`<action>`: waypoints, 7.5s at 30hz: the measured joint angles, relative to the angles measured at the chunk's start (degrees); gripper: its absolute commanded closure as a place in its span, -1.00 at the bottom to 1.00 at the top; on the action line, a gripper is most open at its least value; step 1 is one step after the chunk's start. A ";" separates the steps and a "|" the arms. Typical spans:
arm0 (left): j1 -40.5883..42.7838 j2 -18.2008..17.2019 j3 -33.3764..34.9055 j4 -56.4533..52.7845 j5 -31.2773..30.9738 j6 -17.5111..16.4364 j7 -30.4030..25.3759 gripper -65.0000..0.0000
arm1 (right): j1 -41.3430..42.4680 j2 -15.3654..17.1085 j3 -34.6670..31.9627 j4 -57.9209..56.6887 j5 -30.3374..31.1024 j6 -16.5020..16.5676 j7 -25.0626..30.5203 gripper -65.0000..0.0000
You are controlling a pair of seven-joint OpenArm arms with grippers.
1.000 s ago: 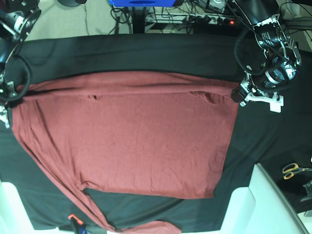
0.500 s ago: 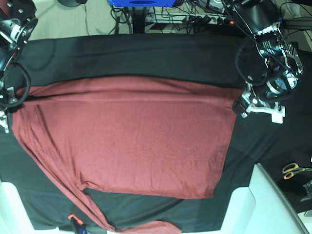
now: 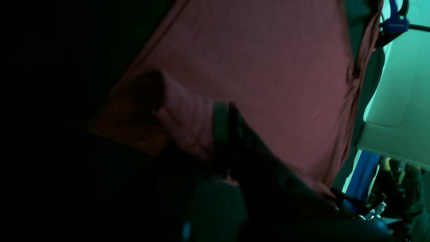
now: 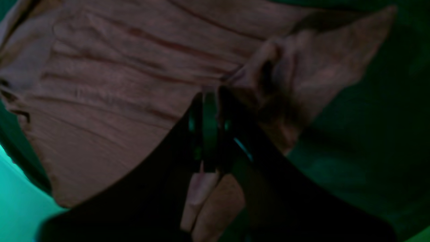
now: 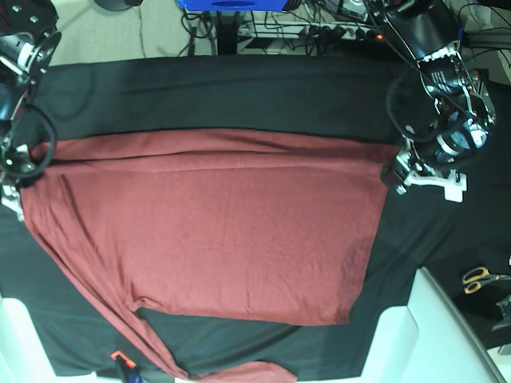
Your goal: Fold the T-shirt properly
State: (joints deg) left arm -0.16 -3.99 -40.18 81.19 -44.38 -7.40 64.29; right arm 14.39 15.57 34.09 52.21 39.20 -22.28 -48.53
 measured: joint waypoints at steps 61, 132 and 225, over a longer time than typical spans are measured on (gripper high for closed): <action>-3.41 -0.22 -0.24 -4.50 -0.22 0.13 -7.15 -0.16 | -0.09 -0.37 0.04 0.26 0.83 12.24 8.68 0.09; 25.05 -3.08 0.11 10.69 -0.48 -13.20 -14.84 -0.17 | -10.01 -4.15 16.92 -9.94 18.51 37.86 16.87 1.00; 15.04 -1.62 -1.92 -1.75 6.29 -15.69 -14.19 1.00 | -17.00 -4.50 21.05 3.43 17.64 36.61 4.83 1.00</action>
State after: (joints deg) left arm 14.87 -5.61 -42.11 79.44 -38.09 -23.09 50.11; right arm -2.61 11.07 55.13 55.64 56.84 14.33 -43.70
